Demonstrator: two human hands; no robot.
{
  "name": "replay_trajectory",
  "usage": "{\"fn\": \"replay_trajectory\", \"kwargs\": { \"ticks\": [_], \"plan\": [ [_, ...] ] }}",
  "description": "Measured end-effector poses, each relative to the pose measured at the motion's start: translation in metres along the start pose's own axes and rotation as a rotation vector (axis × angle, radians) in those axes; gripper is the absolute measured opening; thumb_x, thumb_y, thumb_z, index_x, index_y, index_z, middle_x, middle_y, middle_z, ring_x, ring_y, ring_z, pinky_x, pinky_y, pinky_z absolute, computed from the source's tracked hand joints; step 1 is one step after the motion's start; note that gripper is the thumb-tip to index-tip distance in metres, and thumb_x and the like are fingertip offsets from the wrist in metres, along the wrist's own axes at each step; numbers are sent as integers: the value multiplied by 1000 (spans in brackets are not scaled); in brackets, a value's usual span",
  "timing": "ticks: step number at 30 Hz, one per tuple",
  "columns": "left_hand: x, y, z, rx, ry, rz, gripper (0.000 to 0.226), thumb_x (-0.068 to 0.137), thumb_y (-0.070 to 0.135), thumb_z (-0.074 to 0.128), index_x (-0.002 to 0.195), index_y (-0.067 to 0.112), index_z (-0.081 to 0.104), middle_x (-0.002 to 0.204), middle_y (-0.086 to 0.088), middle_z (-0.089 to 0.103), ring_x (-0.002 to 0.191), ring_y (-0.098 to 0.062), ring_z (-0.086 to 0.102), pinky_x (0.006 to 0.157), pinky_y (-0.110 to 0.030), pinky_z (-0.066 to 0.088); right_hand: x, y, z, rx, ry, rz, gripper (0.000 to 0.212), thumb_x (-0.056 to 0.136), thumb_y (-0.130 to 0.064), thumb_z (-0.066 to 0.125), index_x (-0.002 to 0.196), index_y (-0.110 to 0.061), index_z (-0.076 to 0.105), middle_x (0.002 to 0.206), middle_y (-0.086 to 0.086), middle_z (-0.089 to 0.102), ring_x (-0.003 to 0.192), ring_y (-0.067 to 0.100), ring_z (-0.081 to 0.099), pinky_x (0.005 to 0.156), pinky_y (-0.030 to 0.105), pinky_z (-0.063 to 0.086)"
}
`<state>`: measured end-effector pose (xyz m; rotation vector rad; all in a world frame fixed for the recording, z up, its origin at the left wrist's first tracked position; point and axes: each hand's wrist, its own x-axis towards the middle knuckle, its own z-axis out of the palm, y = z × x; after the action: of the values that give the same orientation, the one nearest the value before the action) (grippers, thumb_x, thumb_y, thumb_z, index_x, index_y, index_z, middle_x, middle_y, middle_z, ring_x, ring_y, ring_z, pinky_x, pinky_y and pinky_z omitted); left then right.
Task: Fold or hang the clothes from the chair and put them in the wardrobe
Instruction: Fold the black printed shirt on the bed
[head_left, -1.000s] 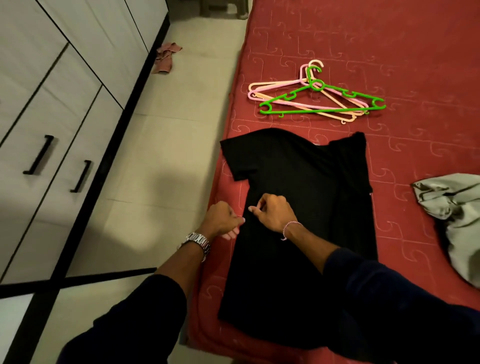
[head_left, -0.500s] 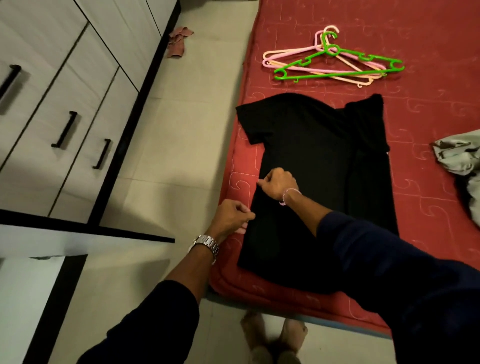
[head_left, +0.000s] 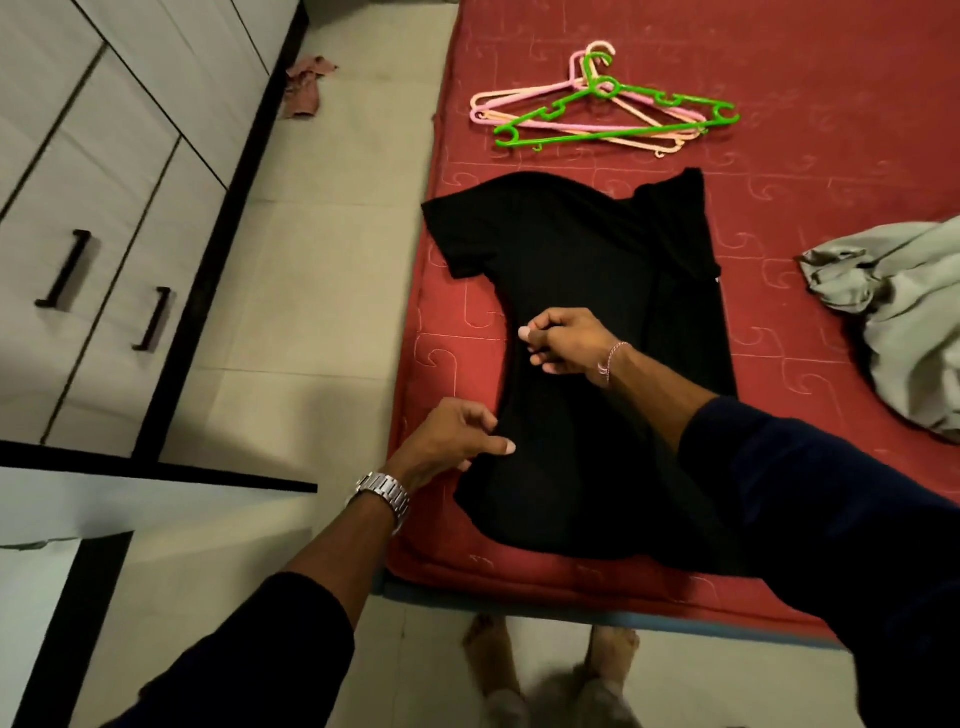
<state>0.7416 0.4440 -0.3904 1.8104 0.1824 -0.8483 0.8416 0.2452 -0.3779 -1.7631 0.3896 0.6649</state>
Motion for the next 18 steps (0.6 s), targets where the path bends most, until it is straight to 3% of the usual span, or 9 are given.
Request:
{"fn": "replay_trajectory", "kwargs": {
  "ticks": [4, 7, 11, 14, 16, 18],
  "plan": [
    [13, 25, 38, 126, -61, 29, 29, 74, 14, 88, 87, 10, 62, 57, 5, 51, 51, -10, 45, 44, -22, 39, -8, 16, -39, 10, 60, 1, 10, 94, -22, 71, 93, -13, 67, 81, 3, 67, 62, 9, 66, 52, 21, 53],
    [26, 39, 75, 258, -109, 47, 30, 75, 14, 86, 77, 11, 56, 59, -3, 52, 48, -14, 48, 42, -23, 44, -11, 33, -64, -2, 132, 13, 9, 94, -21, 70, 90, -14, 65, 82, 6, 69, 64, 13, 70, 51, 23, 54],
    [37, 52, 124, 436, -59, 101, 30, 75, 16, 85, 76, 7, 56, 72, -19, 67, 48, -25, 59, 41, -26, 48, -16, 49, -90, -80, 226, 11, 10, 93, -19, 71, 91, -10, 67, 81, 8, 71, 61, 15, 72, 49, 23, 54],
    [40, 55, 154, 590, 5, 133, 30, 75, 20, 84, 77, 9, 56, 81, -15, 68, 70, -29, 66, 57, -32, 54, -18, 61, -107, -257, 276, -66, 12, 92, -24, 73, 87, -13, 70, 79, 5, 74, 55, 12, 71, 50, 23, 55],
    [41, 54, 167, 618, 33, 110, 31, 77, 23, 83, 79, 12, 54, 84, -10, 64, 82, -29, 65, 71, -36, 55, -18, 66, -113, -377, 289, -113, 14, 90, -31, 73, 80, -21, 70, 73, -1, 74, 56, 11, 71, 61, 30, 60],
    [41, 57, 174, 604, 60, 78, 30, 79, 23, 82, 80, 12, 54, 86, -10, 64, 83, -28, 65, 72, -37, 55, -17, 69, -117, -417, 327, -140, 16, 88, -37, 73, 76, -26, 68, 70, -5, 72, 65, 15, 71, 69, 37, 61]
  ]
}}
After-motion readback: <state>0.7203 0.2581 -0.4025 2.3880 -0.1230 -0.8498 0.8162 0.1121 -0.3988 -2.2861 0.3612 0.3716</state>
